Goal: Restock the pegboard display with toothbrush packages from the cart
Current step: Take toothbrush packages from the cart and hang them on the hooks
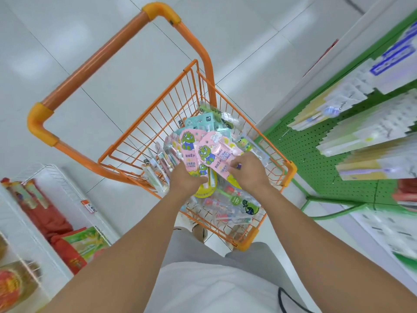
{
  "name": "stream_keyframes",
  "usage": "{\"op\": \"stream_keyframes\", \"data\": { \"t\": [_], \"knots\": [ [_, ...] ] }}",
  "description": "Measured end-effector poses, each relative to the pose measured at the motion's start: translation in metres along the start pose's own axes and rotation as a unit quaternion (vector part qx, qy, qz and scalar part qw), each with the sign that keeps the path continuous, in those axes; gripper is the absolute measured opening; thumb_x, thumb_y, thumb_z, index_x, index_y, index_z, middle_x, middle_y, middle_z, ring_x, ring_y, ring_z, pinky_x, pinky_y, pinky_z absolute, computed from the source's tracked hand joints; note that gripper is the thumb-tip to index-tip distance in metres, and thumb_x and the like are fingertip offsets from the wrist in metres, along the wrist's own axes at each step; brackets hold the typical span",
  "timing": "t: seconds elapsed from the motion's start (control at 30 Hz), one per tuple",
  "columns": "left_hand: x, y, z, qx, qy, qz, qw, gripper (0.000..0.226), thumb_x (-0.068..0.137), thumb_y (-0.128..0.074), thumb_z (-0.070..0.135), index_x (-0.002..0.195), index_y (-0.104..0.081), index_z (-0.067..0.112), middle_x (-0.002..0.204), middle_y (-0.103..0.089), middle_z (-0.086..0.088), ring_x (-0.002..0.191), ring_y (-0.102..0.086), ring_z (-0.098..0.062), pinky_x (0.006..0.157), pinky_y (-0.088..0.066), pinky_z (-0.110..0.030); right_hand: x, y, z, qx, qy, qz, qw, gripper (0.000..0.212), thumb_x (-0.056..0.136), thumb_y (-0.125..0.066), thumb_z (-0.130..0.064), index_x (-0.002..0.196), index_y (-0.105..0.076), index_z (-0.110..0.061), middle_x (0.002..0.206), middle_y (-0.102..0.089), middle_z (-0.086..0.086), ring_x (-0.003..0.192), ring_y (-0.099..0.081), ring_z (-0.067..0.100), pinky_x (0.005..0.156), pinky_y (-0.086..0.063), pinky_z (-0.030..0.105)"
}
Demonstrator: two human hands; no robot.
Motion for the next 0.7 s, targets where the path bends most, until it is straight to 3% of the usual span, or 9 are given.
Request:
{"op": "stream_keyframes", "data": {
  "t": [0.03, 0.1, 0.17, 0.23, 0.33, 0.47, 0.53, 0.63, 0.7],
  "knots": [
    [-0.002, 0.002, -0.002, -0.027, 0.008, -0.02, 0.999, 0.041, 0.075, -0.087, 0.019, 0.11, -0.068, 0.015, 0.099, -0.069, 0.003, 0.092, -0.065, -0.019, 0.065, -0.046, -0.027, 0.004, 0.0, 0.005, 0.016, -0.017, 0.04, 0.999, 0.013, 0.09, -0.074, -0.024, 0.094, -0.067, -0.014, 0.111, -0.061, 0.006, 0.097, -0.062, 0.026, 0.077, -0.045, 0.033],
    [-0.001, 0.004, -0.007, -0.057, 0.01, -0.06, 0.997, 0.037, 0.076, -0.086, 0.014, 0.11, -0.071, 0.017, 0.101, -0.072, 0.004, 0.095, -0.067, -0.018, 0.068, -0.048, -0.025, 0.011, 0.003, 0.014, -0.002, -0.039, 0.087, 0.995, 0.033, 0.084, -0.08, -0.029, 0.105, -0.058, -0.016, 0.113, -0.059, 0.007, 0.097, -0.059, 0.028, 0.074, -0.044, 0.035],
    [-0.002, 0.009, -0.009, -0.084, 0.012, -0.079, 0.993, 0.037, 0.078, -0.085, 0.01, 0.109, -0.069, 0.021, 0.101, -0.072, 0.006, 0.097, -0.067, -0.017, 0.071, -0.049, -0.026, 0.021, 0.005, 0.019, -0.086, -0.038, 0.053, 0.994, 0.062, 0.081, -0.082, -0.04, 0.13, -0.05, -0.018, 0.134, -0.05, 0.008, 0.119, -0.052, 0.033, 0.088, -0.048, 0.042],
    [-0.001, 0.012, -0.011, -0.122, 0.03, -0.087, 0.988, 0.038, 0.078, -0.084, 0.008, 0.11, -0.068, 0.024, 0.102, -0.073, 0.007, 0.099, -0.068, -0.019, 0.081, -0.055, -0.033, 0.028, 0.006, 0.019, -0.139, -0.025, 0.0, 0.99, 0.077, 0.084, -0.078, -0.046, 0.145, -0.041, -0.017, 0.146, -0.045, 0.008, 0.135, -0.04, 0.036, 0.102, -0.045, 0.049],
    [-0.004, 0.016, -0.017, -0.176, 0.05, -0.101, 0.978, 0.039, 0.082, -0.081, 0.007, 0.114, -0.068, 0.026, 0.112, -0.074, 0.001, 0.104, -0.07, -0.024, 0.094, -0.056, -0.049, 0.038, 0.004, 0.019, -0.067, -0.011, -0.059, 0.996, 0.079, 0.086, -0.078, -0.037, 0.149, -0.037, -0.011, 0.146, -0.049, 0.012, 0.132, -0.046, 0.035, 0.102, -0.046, 0.048],
    [-0.008, 0.016, -0.02, -0.218, 0.053, -0.106, 0.969, 0.034, 0.083, -0.079, 0.004, 0.102, -0.068, 0.03, 0.11, -0.075, 0.002, 0.104, -0.07, -0.024, 0.094, -0.055, -0.049, 0.037, -0.002, 0.023, -0.012, -0.022, -0.109, 0.994, 0.106, 0.076, -0.088, -0.036, 0.157, -0.023, -0.013, 0.156, -0.036, 0.013, 0.139, -0.042, 0.033, 0.109, -0.042, 0.044],
    [-0.011, 0.016, -0.02, -0.197, 0.034, -0.089, 0.976, 0.036, 0.081, -0.08, 0.002, 0.099, -0.068, 0.03, 0.104, -0.075, 0.006, 0.103, -0.07, -0.021, 0.095, -0.055, -0.047, 0.031, -0.008, 0.027, -0.014, -0.03, -0.113, 0.993, 0.101, 0.07, -0.091, -0.038, 0.149, -0.033, -0.014, 0.144, -0.047, 0.011, 0.127, -0.05, 0.031, 0.098, -0.048, 0.042],
    [-0.02, 0.016, -0.015, -0.178, 0.001, -0.084, 0.98, 0.04, 0.08, -0.081, 0.002, 0.103, -0.067, 0.032, 0.102, -0.075, 0.009, 0.101, -0.07, -0.017, 0.095, -0.055, -0.045, 0.016, -0.006, 0.032, 0.006, -0.039, -0.038, 0.998, 0.06, 0.065, -0.089, -0.042, 0.107, -0.05, -0.024, 0.103, -0.055, 0.0, 0.1, -0.052, 0.024, 0.075, -0.045, 0.037],
    [-0.033, 0.018, -0.009, -0.172, -0.024, -0.081, 0.981, 0.042, 0.081, -0.08, 0.003, 0.105, -0.065, 0.034, 0.103, -0.075, 0.011, 0.101, -0.07, -0.014, 0.093, -0.055, -0.042, -0.001, 0.005, 0.033, 0.057, -0.021, 0.016, 0.998, 0.056, 0.063, -0.09, -0.044, 0.08, -0.038, -0.031, 0.082, -0.042, -0.009, 0.078, -0.043, 0.015, 0.062, -0.034, 0.034]
  ]
}}
Point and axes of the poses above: each hand's wrist, its own x-axis towards the middle knuckle, its own y-axis out of the back of the hand, z = x × y, the point moved 2 cm from there along x, towards the middle knuckle
